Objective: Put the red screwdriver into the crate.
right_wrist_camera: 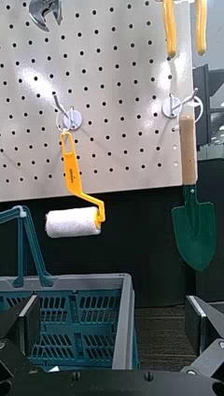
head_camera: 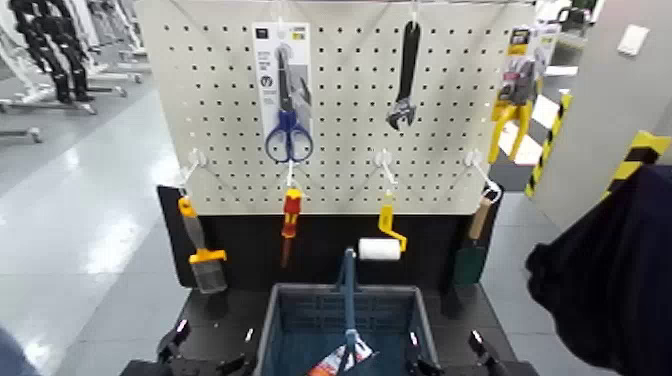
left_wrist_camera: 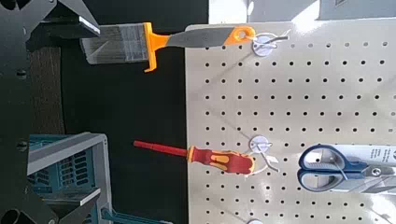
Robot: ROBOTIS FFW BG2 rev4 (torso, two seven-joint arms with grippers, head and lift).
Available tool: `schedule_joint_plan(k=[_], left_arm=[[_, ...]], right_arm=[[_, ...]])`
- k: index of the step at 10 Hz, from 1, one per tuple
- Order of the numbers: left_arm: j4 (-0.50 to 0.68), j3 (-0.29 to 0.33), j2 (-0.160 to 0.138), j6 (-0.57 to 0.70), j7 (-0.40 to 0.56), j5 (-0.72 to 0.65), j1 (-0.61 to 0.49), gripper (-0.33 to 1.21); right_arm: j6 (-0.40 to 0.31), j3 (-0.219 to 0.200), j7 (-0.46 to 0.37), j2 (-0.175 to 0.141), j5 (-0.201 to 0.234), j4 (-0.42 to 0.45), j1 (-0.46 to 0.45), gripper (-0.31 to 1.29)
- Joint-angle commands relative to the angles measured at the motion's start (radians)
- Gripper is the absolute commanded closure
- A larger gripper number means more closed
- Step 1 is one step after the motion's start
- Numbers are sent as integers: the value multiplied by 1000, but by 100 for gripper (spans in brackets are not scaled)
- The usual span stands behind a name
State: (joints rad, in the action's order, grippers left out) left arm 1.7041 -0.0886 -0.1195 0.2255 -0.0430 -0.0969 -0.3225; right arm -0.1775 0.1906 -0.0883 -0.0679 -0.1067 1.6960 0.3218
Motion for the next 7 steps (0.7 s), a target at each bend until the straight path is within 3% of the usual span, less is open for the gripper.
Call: schedule_joint_plan(k=[1, 5, 7], left_arm=[[0, 1, -2, 0, -3, -14, -1, 11], [0, 6, -3, -20, -28, -21, 7, 11], [-8, 24, 0, -64, -106, -38, 45, 11]], right_arm=[[-2, 1, -2, 0, 7, 1, 0, 13], [-2, 6, -2, -1, 5, -1, -1, 13], [-2, 7, -2, -3, 5, -4, -3, 13]])
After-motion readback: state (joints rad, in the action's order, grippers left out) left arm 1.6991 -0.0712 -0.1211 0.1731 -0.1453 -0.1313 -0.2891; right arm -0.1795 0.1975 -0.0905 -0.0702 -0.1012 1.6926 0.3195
